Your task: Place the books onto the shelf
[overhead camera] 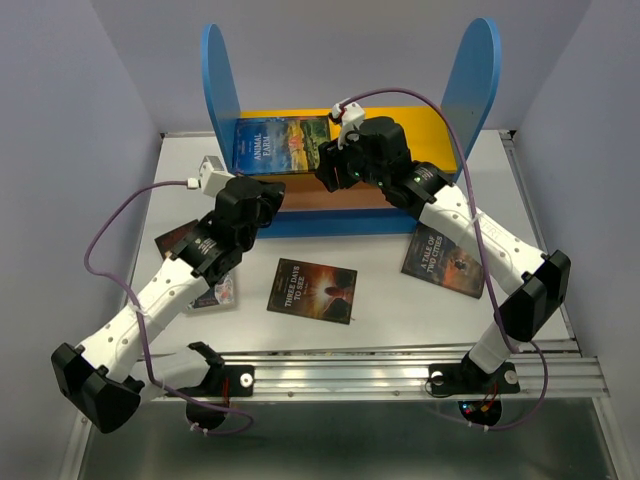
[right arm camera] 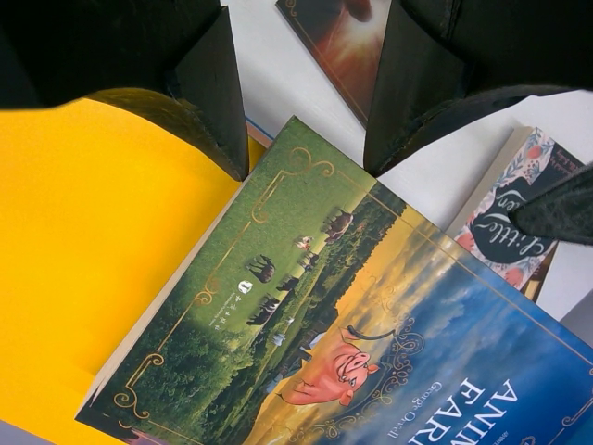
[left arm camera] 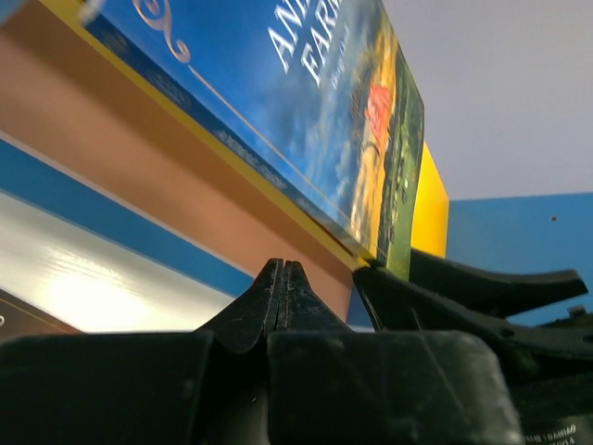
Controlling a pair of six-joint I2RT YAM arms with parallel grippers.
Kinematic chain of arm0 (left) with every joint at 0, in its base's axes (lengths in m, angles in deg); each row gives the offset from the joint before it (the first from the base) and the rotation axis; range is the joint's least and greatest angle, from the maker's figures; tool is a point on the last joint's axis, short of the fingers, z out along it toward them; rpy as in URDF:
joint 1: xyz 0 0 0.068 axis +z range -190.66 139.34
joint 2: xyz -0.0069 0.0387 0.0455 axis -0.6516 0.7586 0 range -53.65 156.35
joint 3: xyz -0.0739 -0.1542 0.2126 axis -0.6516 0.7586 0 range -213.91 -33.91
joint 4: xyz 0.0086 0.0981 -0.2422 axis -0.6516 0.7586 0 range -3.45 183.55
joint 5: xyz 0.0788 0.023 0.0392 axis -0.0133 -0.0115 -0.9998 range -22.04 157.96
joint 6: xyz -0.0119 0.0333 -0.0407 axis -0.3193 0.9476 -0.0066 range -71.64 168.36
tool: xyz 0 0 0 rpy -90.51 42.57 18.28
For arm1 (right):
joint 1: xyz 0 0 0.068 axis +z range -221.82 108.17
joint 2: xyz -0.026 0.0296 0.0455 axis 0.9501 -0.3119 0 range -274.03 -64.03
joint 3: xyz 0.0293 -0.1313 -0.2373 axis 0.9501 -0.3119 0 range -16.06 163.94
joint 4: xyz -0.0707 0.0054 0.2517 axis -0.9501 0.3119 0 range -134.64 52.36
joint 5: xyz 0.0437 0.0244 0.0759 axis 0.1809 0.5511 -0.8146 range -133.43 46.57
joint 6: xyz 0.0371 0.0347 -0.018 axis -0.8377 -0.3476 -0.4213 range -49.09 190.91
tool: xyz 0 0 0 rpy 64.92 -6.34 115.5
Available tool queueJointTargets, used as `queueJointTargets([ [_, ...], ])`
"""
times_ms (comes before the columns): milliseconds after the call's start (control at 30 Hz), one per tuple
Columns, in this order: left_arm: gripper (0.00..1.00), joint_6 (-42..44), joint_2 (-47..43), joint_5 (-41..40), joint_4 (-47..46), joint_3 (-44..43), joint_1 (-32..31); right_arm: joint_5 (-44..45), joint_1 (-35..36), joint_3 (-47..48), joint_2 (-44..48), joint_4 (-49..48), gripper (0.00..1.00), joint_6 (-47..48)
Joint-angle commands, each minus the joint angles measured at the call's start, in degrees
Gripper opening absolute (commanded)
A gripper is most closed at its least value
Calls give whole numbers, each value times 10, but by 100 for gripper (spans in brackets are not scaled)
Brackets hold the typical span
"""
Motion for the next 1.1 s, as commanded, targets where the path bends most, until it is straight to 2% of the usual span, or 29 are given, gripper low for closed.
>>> queueJointTargets([
  [0, 0, 19, -13, -5, 1, 7, 29, 7, 0, -2, 31, -40, 58, 4],
  [400, 0, 37, -20, 4, -10, 13, 63, -7, 0, 0, 30, -40, 58, 10],
  [1067, 0, 69, 16, 9, -28, -30, 101, -7, 0, 20, 11, -40, 58, 21],
])
